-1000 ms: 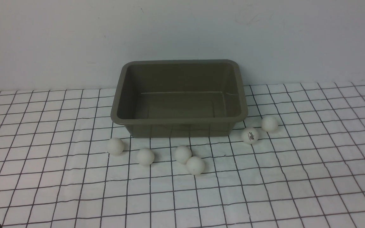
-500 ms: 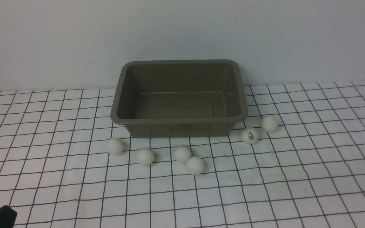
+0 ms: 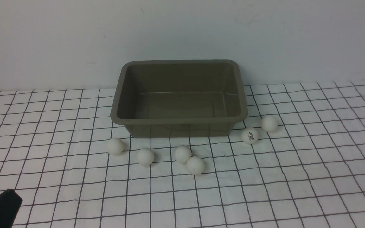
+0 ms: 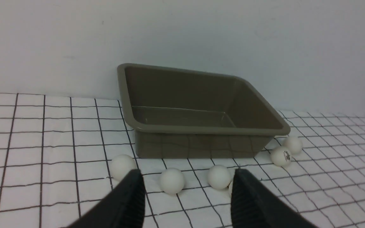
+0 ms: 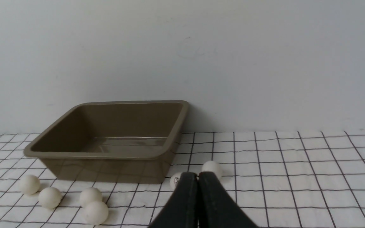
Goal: Put the table tennis balls into the box on the white checkered tablecloth.
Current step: 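Reach for and grasp a ping pong ball on the table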
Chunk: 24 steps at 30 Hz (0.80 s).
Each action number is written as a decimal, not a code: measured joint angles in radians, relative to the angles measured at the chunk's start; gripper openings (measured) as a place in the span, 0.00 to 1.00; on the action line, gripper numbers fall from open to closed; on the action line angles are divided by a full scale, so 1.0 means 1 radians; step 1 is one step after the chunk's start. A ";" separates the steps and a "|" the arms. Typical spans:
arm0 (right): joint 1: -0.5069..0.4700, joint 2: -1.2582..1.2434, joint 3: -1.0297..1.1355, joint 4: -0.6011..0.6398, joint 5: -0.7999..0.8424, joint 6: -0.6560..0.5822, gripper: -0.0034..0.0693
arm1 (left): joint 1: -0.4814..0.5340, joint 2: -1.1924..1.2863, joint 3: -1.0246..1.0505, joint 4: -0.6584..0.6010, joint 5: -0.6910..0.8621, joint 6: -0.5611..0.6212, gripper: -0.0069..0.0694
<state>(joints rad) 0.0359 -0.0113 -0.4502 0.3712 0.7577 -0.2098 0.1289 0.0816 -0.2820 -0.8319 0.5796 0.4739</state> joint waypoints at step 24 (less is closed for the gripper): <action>0.000 0.797 -0.057 0.430 -0.120 -0.624 0.57 | 0.000 0.285 -0.080 0.031 0.121 0.273 0.65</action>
<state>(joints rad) 0.0359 0.7857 -0.5069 0.8014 0.6376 -0.8336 0.1289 0.3662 -0.3625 -0.8005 0.7004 0.7469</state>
